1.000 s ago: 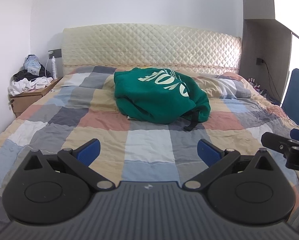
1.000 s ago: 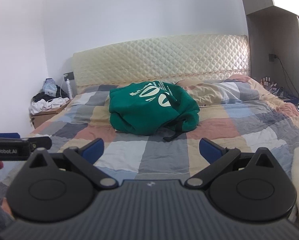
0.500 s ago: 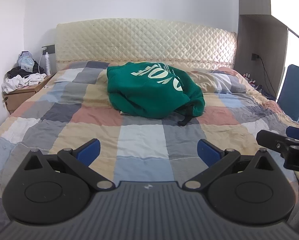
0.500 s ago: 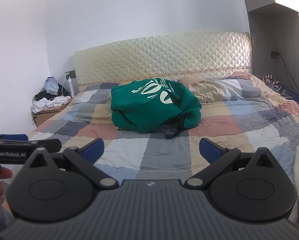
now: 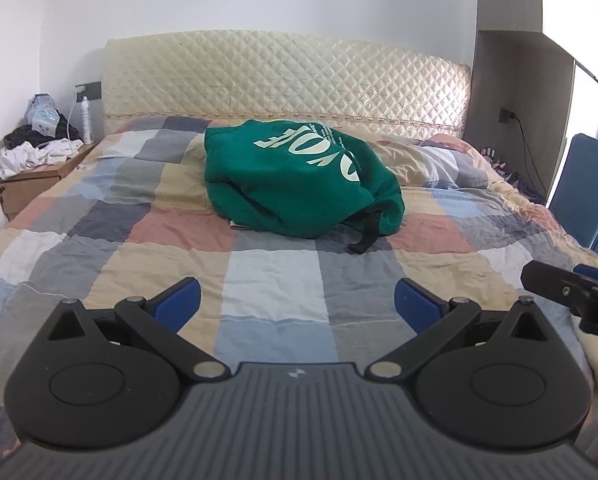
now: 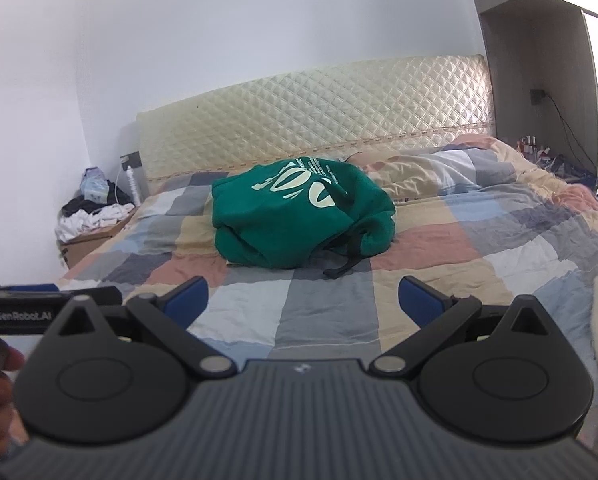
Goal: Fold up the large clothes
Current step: 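Grasp the green hoodie fabric with both grippers closing on it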
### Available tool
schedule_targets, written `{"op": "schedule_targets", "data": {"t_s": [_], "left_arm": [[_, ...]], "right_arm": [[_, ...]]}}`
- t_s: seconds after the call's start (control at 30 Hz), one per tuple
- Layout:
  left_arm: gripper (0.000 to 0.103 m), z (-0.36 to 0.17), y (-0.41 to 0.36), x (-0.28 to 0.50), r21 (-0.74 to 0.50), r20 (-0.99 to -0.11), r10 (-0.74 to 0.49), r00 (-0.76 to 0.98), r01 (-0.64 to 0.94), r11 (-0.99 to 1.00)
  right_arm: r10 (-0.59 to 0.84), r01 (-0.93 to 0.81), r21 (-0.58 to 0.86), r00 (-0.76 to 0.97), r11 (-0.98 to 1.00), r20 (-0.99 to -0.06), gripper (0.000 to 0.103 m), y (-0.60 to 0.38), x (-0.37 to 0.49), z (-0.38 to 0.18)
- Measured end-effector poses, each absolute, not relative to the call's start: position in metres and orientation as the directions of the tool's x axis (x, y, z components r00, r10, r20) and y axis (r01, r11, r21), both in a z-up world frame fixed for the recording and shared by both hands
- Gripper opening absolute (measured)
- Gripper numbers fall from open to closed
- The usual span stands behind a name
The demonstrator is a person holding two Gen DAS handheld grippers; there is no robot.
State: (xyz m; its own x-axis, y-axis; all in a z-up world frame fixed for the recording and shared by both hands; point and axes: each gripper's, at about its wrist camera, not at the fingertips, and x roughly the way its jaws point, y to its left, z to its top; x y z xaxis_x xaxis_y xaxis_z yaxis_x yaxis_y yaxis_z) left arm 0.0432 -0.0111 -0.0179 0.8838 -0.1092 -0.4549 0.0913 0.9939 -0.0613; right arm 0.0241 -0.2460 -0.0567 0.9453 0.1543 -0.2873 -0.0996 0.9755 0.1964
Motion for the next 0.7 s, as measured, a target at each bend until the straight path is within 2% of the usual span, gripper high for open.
{"op": "schedule_targets", "data": {"t_s": [0.17, 0.4, 0.7], "left_arm": [[0.103, -0.013, -0.004, 0.083, -0.12, -0.464, -0.148, 0.873, 0.104, 0.987], [0.103, -0.01, 0.012, 0.161, -0.214, -0.427, -0.169, 0.888, 0.083, 0.973], [0.103, -0.067, 0.037, 0.308, -0.24, -0.495, -0.174, 0.851, 0.058, 0.969]], "right_arm": [[0.214, -0.138, 0.264, 0.936, 0.954, -0.281, 0.103, -0.25, 0.049, -0.046], [0.236, -0.143, 0.305, 0.927, 0.942, -0.292, 0.103, -0.252, 0.112, -0.035], [0.288, -0.14, 0.385, 0.888, 0.912, -0.358, 0.103, -0.249, 0.235, -0.065]]}}
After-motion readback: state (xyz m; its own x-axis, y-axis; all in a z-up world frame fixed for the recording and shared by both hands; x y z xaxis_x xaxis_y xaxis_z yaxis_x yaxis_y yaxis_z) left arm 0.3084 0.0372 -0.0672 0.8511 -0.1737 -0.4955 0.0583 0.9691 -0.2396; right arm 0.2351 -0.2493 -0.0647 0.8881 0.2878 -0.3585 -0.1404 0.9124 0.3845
